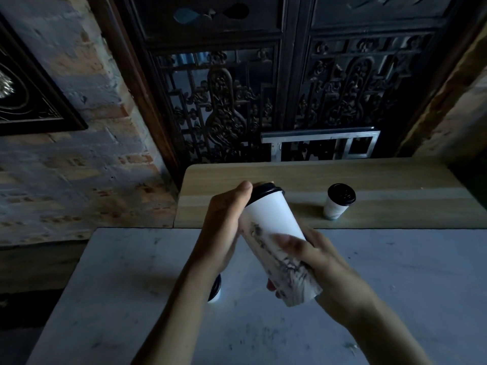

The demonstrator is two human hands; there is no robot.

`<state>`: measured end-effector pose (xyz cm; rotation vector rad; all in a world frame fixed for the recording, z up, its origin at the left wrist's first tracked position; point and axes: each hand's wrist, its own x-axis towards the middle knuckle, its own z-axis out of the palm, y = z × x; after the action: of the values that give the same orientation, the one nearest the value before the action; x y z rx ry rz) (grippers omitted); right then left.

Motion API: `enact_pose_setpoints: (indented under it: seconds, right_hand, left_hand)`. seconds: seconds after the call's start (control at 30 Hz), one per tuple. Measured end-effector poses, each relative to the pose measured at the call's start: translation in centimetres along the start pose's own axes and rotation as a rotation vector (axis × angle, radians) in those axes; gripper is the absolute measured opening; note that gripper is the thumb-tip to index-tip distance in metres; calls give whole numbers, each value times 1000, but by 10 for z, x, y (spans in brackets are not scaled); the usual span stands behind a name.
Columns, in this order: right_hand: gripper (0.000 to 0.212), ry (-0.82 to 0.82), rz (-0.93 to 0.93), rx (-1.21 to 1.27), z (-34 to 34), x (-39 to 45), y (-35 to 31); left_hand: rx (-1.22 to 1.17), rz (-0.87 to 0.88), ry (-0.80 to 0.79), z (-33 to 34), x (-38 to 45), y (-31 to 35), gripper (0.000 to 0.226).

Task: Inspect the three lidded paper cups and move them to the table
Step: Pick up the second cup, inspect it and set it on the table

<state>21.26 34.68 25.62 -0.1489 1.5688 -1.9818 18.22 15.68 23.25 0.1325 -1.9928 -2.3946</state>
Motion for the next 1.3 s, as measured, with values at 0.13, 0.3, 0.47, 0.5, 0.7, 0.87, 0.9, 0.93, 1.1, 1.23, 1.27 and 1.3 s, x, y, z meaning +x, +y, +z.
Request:
enact_pose_setpoints:
  seconds: [0.13,0.3,0.47,0.5,0.7,0.87,0.9,0.93,1.1,1.23,1.27,1.3]
  right_hand:
    - [83,-73,157,190,-2,4,-2]
    - [60,101,-10,-72,0,1,3]
    - [85,290,-264,-888,4,1,11]
    - [85,295,-279,-913,5,1,13]
    - [57,154,-133,-174,-3,-3,1]
    - [63,6,60,187,-5,-4,-2]
    - [58,10,59,178,-5,-4,-2]
    - [53,33,54,156,-3,-4,-3]
    - [46,159,-60,-194,1,-6,-7]
    - [55,125,-115,-246,-2,-9,-13]
    - [52,115,-113,-236,-4,-8,-12]
    - [50,103,-101,-200,-7,-8,-9]
  left_hand:
    - [-32,17,-15,2,1,-2,59]
    - [5,-8,99,8,3,-1,60]
    - [157,25,148,13,4,-4,56]
    - [178,16,135,14,4,-4,53]
    - [120,-2,71,10,2,-2,67]
    - [54,59,72,8,2,0,58]
    - [57,55,83,9,3,-1,58]
    - [63,45,99,9,3,-2,61]
    - [61,12,149,9,3,-4,57]
    - [64,46,56,7,0,-3,56]
    - [60,66,45,6,-2,-2,58]
    - [57,86,37,6,-3,0,59]
